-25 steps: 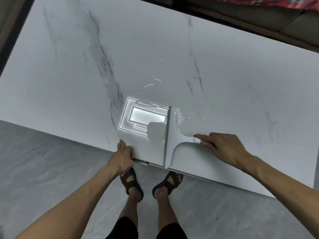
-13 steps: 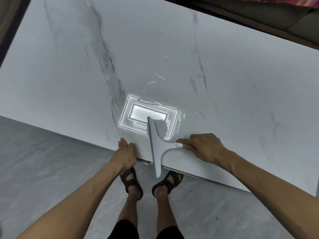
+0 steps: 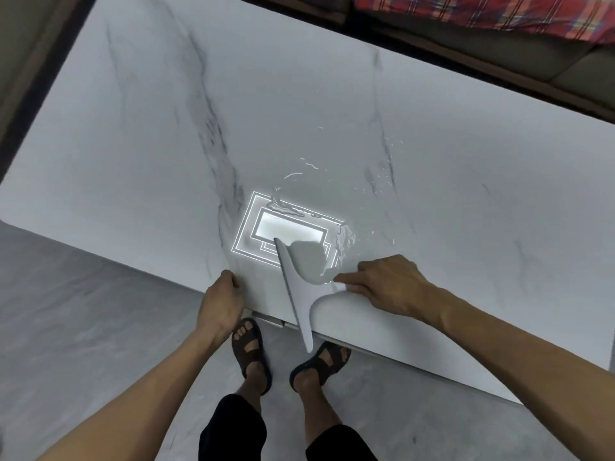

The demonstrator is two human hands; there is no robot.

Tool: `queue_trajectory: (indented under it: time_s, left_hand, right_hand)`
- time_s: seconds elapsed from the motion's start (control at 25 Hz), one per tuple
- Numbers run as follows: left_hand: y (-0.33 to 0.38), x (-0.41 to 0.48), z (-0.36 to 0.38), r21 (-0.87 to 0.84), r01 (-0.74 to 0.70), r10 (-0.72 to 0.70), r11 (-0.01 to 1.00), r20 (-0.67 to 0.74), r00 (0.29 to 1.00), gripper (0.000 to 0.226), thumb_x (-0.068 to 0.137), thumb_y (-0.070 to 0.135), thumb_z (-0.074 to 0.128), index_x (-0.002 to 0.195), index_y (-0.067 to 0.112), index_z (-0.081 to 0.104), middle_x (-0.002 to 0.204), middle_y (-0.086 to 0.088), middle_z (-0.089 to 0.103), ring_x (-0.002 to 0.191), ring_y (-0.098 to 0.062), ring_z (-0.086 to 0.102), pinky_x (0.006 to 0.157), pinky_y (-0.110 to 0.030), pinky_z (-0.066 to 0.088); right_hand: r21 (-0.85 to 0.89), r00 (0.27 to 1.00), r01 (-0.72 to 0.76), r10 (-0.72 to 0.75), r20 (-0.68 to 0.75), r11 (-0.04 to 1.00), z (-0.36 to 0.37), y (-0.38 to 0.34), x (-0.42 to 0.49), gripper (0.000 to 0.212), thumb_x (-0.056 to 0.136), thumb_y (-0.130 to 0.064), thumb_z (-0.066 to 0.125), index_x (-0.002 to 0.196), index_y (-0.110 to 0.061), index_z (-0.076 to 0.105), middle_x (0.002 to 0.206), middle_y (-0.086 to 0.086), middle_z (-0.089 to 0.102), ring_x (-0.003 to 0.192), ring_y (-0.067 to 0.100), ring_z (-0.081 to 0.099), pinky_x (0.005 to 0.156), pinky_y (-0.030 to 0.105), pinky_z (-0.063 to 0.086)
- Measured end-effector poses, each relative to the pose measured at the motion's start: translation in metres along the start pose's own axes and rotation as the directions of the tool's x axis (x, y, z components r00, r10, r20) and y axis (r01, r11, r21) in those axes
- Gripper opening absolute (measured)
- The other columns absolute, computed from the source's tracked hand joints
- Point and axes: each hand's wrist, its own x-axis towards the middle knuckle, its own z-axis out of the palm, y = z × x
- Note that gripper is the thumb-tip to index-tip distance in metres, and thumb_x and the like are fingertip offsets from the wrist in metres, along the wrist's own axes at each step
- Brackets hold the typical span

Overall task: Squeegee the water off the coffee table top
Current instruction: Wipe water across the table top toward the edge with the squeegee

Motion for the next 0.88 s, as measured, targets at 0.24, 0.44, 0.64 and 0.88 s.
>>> queue_trajectory:
  time_s: [0.24,0.44,0.64,0.88]
  left_hand:
    - [-0.007,0.044,-0.041,-0.07,0.023,-0.034,0.997,-0.149,0.988,0.024,0.084,0.006,0.036,0.097,0.026,0.041,0.087,0.0,0.055,0.076,-0.026,0.055,0.063,-0.033,0.041]
    - [0.017,0.085,-0.06,-0.093,0.028,-0.032,0.995,-0.049,0.998,0.014,0.09,0.01,0.039,0.1,0.019,0.044,0.092,-0.001,0.054,0.077,-0.021,0.052,0.065,-0.032,0.039]
    - [0.066,0.116,-0.079,-0.086,-0.107,0.106,0.991,-0.017,0.994,0.003,0.094,0.012,0.041,0.094,0.01,0.043,0.076,0.003,0.05,0.069,-0.02,0.05,0.059,-0.034,0.039]
    - [0.123,0.141,-0.096,-0.065,-0.202,0.204,0.977,0.038,0.978,0.015,0.096,0.009,0.038,0.105,0.001,0.047,0.093,-0.008,0.056,0.081,-0.026,0.051,0.072,-0.033,0.04]
  right_hand:
    - [-0.107,0.983,0.184,-0.18,0.043,0.977,-0.028,-0.046,0.126,0.037,0.103,-0.043,0.027,0.136,-0.048,0.044,0.101,-0.005,0.063,0.087,0.027,0.062,0.057,0.031,0.033]
    - [-0.09,0.998,0.062,-0.062,0.002,0.994,-0.052,-0.01,0.156,0.029,0.102,-0.047,0.028,0.12,-0.049,0.05,0.081,-0.007,0.052,0.075,0.023,0.06,0.05,0.027,0.031]
    - [0.042,0.978,-0.198,0.201,-0.058,0.979,-0.075,0.061,0.115,0.035,0.1,-0.052,0.026,0.128,-0.054,0.045,0.09,-0.01,0.059,0.089,0.019,0.063,0.053,0.026,0.033]
    - [-0.002,0.907,-0.421,0.421,-0.017,0.907,-0.095,0.117,0.048,0.038,0.1,-0.049,0.026,0.134,-0.057,0.039,0.089,-0.013,0.058,0.087,0.016,0.064,0.061,0.031,0.049]
